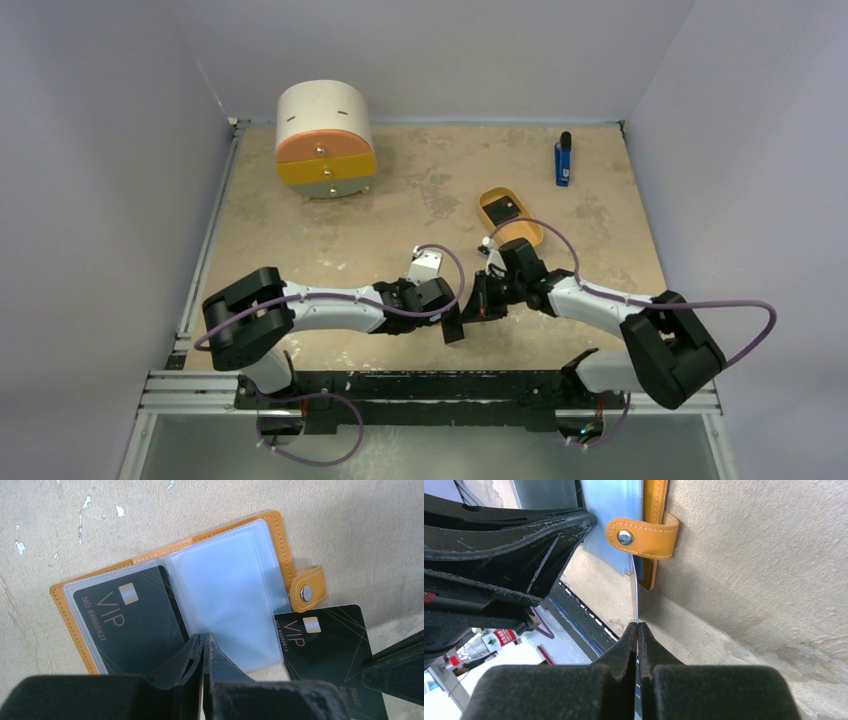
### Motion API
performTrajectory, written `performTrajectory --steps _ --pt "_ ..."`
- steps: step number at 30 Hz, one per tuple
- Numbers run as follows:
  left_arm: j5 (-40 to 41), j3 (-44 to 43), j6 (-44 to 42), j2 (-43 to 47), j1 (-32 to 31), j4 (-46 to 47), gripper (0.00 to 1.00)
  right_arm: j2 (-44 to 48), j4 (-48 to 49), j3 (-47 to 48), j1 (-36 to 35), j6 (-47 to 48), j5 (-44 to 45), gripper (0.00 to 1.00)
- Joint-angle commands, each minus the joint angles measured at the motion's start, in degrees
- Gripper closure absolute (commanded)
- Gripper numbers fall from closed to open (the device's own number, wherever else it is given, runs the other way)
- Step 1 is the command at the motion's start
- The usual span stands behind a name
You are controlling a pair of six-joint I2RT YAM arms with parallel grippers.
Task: Put the credit cards into the card holder
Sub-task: Turn over the card slot in the card holder.
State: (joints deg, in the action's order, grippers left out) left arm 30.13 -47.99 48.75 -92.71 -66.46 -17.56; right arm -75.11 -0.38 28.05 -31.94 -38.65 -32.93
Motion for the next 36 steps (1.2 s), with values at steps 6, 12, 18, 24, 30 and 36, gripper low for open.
performTrajectory --steps 6,12,18,24,30,36 --pt "-0.25 0.94 0.46 1.10 0.01 -0.17 0.98 -2.66 4.79 2.00 -0.35 -1.07 -3.90 1.00" --pt "0.11 0.33 0.79 2.94 0.01 -1.27 0.90 -1.52 6.66 2.60 -0.41 -1.82 -5.62 1.00" --pt "2.01 -2.26 0.78 7.67 0.01 -5.04 0.77 -2.06 7.32 4.08 -0.94 -1.95 -6.71 1.00" --pt "4.70 -4.07 1.11 12.80 0.01 -9.35 0.75 -4.29 7.71 6.58 -2.01 -2.01 -6.65 1.00" --pt "8.14 -2.36 3.37 19.12 0.01 -12.67 0.75 -8.69 8.29 10.57 -4.11 -2.35 -5.61 1.00" --pt "8.63 0.67 4.60 23.94 0.01 -12.58 0.75 -15.96 8.88 15.24 -6.27 -3.16 -4.34 1.00"
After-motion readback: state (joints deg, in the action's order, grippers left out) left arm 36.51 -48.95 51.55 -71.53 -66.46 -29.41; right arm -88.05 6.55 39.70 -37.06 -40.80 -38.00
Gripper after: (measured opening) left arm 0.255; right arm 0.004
